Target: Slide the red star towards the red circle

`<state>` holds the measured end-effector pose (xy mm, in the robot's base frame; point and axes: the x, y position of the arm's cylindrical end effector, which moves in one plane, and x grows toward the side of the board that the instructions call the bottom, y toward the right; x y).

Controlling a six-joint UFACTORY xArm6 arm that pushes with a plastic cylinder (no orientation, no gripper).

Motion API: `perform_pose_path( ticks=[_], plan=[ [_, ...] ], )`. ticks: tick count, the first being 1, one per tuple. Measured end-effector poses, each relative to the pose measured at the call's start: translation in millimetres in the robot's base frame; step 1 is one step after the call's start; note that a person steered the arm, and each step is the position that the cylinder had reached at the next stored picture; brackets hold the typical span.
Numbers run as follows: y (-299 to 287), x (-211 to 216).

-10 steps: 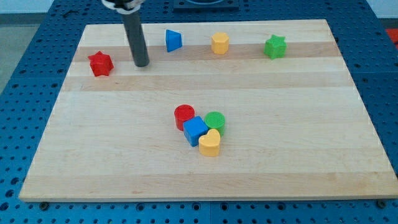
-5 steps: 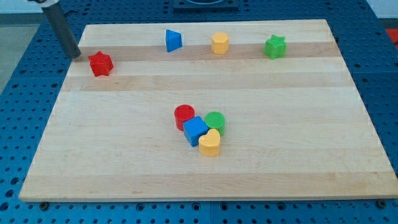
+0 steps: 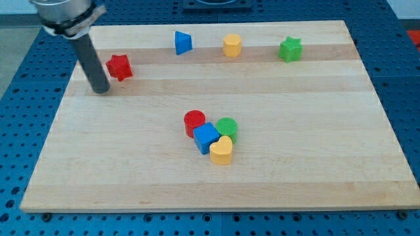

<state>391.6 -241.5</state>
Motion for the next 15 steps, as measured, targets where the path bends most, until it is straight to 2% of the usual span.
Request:
perform_pose_path(
  ticks=[1,2,3,4,5,6,9,12,15],
  plan=[
    [-52,-32],
    [-64,-49],
    [-57,-91],
    [-28,-109],
    [-23,-113],
    [1,-89],
    [37,-63],
    [96,2],
    [133,29]
  ],
)
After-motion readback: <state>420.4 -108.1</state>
